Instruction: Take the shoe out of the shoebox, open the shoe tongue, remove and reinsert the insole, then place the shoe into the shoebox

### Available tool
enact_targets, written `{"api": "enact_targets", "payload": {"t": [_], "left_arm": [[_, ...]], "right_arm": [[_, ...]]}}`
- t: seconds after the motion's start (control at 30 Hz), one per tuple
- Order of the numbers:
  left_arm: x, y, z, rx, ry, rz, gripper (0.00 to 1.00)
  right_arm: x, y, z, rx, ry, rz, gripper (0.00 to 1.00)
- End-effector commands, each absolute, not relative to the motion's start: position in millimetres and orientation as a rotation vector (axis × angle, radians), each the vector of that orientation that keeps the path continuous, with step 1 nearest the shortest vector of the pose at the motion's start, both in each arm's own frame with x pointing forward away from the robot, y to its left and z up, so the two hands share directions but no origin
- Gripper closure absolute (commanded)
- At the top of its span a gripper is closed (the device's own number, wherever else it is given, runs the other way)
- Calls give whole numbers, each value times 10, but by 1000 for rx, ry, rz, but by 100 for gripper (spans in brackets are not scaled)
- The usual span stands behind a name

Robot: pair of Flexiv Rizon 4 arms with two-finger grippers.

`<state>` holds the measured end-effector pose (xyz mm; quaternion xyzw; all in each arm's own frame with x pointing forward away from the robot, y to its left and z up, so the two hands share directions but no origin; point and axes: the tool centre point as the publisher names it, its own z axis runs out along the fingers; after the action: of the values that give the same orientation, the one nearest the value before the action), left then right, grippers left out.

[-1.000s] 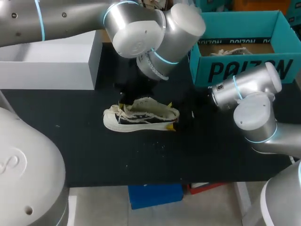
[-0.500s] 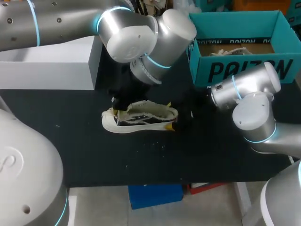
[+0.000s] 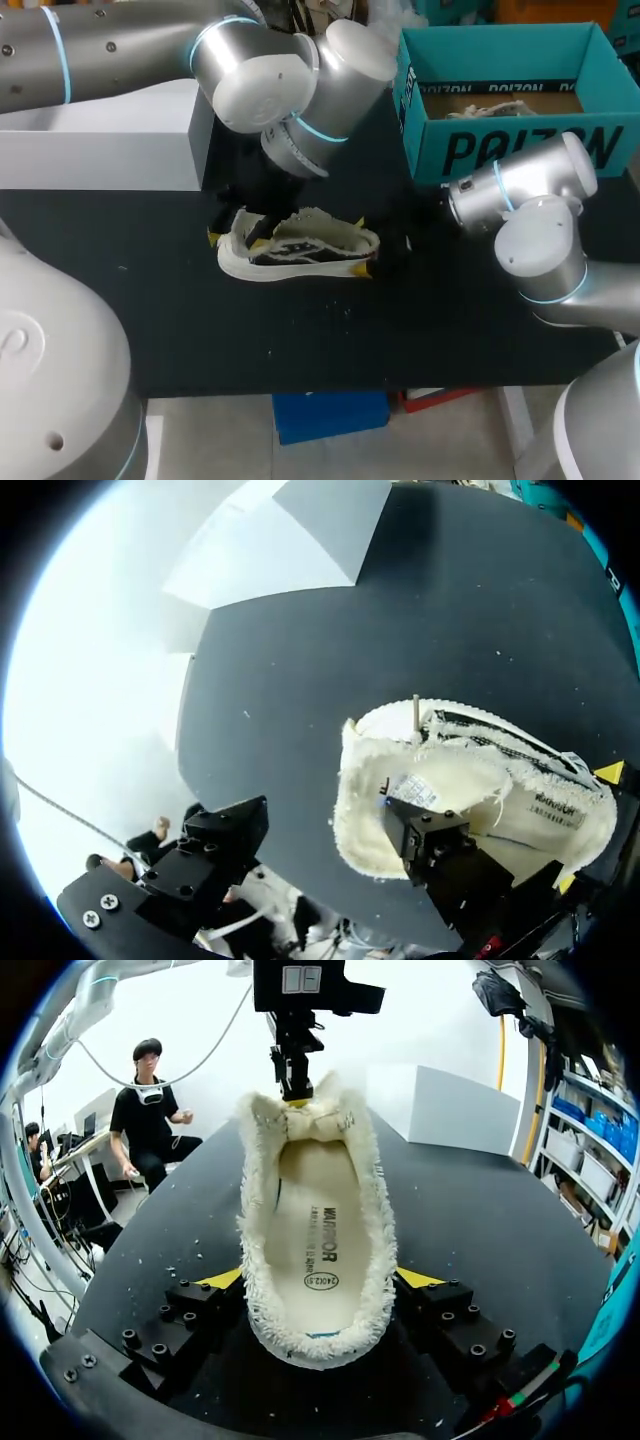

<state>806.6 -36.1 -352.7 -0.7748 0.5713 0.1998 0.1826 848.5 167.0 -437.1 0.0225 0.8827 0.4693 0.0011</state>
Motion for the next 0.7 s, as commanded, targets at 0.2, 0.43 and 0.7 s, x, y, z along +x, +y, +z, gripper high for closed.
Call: {"api": "enact_targets", "payload": {"t": [0.2, 0.43, 0.7], "left_arm": [[8067, -232, -3623, -2219, 1623, 567, 0], [8110, -291, -3336, -2147, 1698, 477, 0], [8207, -562, -2971, -1745, 2014, 329, 100]], "right_arm": [[8500, 1664, -4404, 73, 2773, 1471, 100], [8500, 1664, -4404, 73, 2773, 1471, 100], [8500, 1664, -4404, 73, 2773, 1471, 100]]}}
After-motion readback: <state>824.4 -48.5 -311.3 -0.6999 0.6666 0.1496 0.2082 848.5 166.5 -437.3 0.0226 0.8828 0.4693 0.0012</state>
